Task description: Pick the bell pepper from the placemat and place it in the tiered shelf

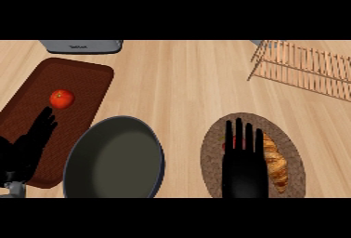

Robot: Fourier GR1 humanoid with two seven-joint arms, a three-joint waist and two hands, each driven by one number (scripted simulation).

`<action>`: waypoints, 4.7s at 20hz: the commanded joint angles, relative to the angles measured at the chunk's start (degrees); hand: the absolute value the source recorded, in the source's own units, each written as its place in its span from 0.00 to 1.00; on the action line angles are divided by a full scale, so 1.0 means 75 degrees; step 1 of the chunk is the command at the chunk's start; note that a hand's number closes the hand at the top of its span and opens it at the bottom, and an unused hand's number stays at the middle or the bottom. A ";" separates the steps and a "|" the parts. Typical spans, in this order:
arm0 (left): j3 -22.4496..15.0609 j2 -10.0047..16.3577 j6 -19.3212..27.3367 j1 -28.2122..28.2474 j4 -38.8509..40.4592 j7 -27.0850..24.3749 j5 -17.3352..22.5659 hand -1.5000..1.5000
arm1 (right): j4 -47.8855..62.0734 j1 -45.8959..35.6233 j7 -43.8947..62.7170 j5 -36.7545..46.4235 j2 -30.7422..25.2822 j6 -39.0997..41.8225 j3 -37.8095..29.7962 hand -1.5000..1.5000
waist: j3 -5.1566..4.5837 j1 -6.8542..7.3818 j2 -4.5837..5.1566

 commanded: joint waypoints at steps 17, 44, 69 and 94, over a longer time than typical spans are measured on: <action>0.0840 -0.0432 -0.0784 -0.0147 -0.0144 0.0423 -0.0490 0.50 | 0.1836 -0.1001 -0.0597 -0.0463 -0.0372 -0.0911 -0.1234 0.00 | 0.0013 0.0000 -0.0001; 0.0974 -0.1075 -0.0734 0.0126 -0.0836 0.0836 -0.1267 0.50 | 0.2403 -0.1186 -0.1587 -0.0092 -0.0706 -0.2030 -0.1595 1.00 | 0.0015 0.0012 -0.0010; 0.1132 -0.1161 -0.0990 0.0452 -0.0820 0.0516 -0.1261 0.50 | -0.2132 -0.2451 -0.2483 -0.8668 -0.1785 0.2680 -0.8365 1.00 | 0.0010 -0.0128 -0.0076; 0.1526 -0.1030 -0.1386 -0.0236 0.0155 0.0134 -0.1242 0.50 | 0.1229 -0.6760 -0.0668 -0.9438 -0.6058 0.2014 -0.8308 1.00 | 0.0005 0.0092 0.0019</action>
